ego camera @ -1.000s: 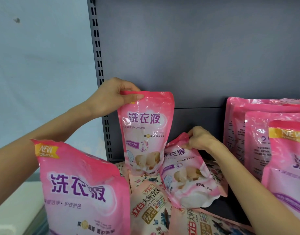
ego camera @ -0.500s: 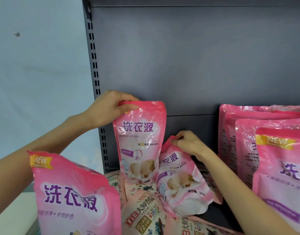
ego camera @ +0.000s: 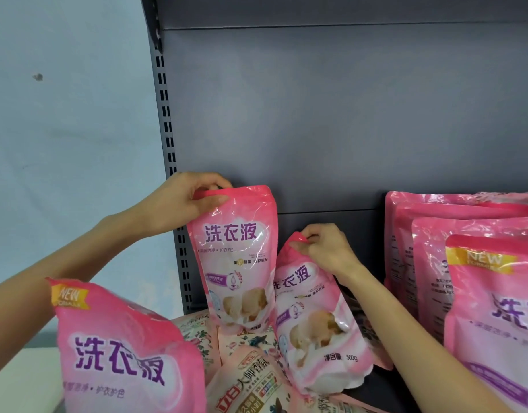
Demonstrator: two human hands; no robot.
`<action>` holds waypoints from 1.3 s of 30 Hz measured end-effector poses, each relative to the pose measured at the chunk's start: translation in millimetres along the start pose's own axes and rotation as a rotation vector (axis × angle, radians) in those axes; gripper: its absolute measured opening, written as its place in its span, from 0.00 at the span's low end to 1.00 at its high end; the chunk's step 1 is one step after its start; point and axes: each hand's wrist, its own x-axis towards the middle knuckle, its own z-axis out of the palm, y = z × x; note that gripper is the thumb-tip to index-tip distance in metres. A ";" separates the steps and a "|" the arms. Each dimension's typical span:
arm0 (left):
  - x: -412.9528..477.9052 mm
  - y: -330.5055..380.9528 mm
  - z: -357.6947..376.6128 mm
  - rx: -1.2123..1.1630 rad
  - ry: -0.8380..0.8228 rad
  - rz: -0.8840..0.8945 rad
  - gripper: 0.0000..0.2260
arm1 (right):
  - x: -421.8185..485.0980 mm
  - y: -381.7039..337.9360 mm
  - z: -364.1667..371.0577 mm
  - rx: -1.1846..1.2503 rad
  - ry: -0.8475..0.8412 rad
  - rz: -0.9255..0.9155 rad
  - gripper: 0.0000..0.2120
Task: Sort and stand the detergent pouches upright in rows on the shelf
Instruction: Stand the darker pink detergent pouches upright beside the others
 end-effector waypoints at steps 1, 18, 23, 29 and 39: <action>0.0 0.2 0.0 -0.007 0.007 -0.013 0.03 | 0.6 -1.9 -0.9 0.014 0.009 -0.009 0.03; 4.1 5.4 9.9 -0.141 0.083 -0.079 0.03 | -1.3 -39.3 -13.5 0.381 0.112 -0.175 0.09; 3.7 2.8 10.1 -0.177 0.091 -0.080 0.02 | -3.3 -49.2 -15.0 0.522 0.139 -0.223 0.10; 3.0 -1.0 14.4 -0.169 0.121 -0.068 0.02 | -4.3 -51.9 -7.9 0.688 0.163 -0.210 0.09; 9.2 -4.0 20.2 -0.274 0.185 -0.075 0.04 | -1.8 -53.2 4.8 0.919 0.215 -0.140 0.10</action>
